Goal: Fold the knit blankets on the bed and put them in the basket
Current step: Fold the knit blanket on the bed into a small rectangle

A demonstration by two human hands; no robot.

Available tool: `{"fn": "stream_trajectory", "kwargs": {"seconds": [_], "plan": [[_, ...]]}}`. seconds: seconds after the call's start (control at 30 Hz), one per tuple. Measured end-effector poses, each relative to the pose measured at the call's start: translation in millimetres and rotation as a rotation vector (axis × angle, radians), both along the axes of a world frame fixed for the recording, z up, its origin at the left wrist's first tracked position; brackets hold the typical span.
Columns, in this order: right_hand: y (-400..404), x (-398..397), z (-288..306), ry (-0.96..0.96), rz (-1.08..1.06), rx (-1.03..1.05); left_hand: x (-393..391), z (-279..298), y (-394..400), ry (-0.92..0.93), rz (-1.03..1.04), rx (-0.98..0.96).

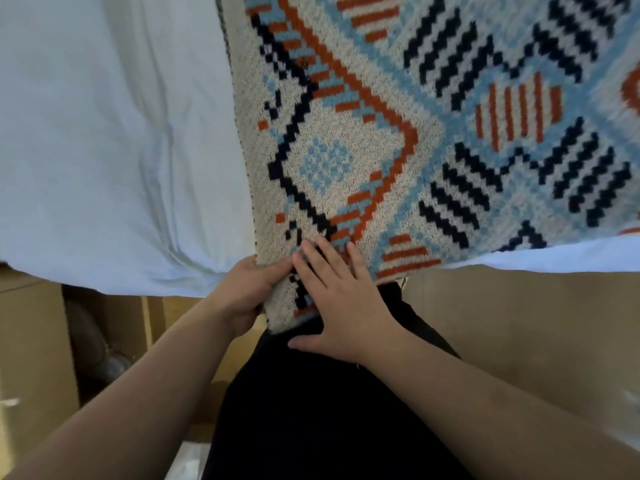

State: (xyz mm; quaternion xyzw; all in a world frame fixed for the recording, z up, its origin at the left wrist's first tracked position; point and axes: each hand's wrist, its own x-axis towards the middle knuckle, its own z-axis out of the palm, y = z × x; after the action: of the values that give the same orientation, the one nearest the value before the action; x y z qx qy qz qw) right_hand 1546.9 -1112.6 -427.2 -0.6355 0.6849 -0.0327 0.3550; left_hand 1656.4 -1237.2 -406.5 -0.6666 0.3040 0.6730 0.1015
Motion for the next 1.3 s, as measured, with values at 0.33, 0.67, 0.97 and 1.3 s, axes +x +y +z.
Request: {"fn": "stream_trajectory", "kwargs": {"seconds": [0.33,0.67,0.97,1.3], "plan": [[-34,17,7,-0.039,-0.331,-0.116,-8,-4,-56,0.081,-0.268,-0.006],[-56,6,24,-0.292,-0.641,-0.209,-46,-33,-100,-0.02,0.072,-0.072],[-82,-22,38,-0.302,-0.907,-0.289,-81,-18,-136,-0.026,-0.097,-0.288],[-96,-62,47,-0.349,-1.135,-0.348,-113,-10,-182,-0.006,-0.214,-0.347]]}}
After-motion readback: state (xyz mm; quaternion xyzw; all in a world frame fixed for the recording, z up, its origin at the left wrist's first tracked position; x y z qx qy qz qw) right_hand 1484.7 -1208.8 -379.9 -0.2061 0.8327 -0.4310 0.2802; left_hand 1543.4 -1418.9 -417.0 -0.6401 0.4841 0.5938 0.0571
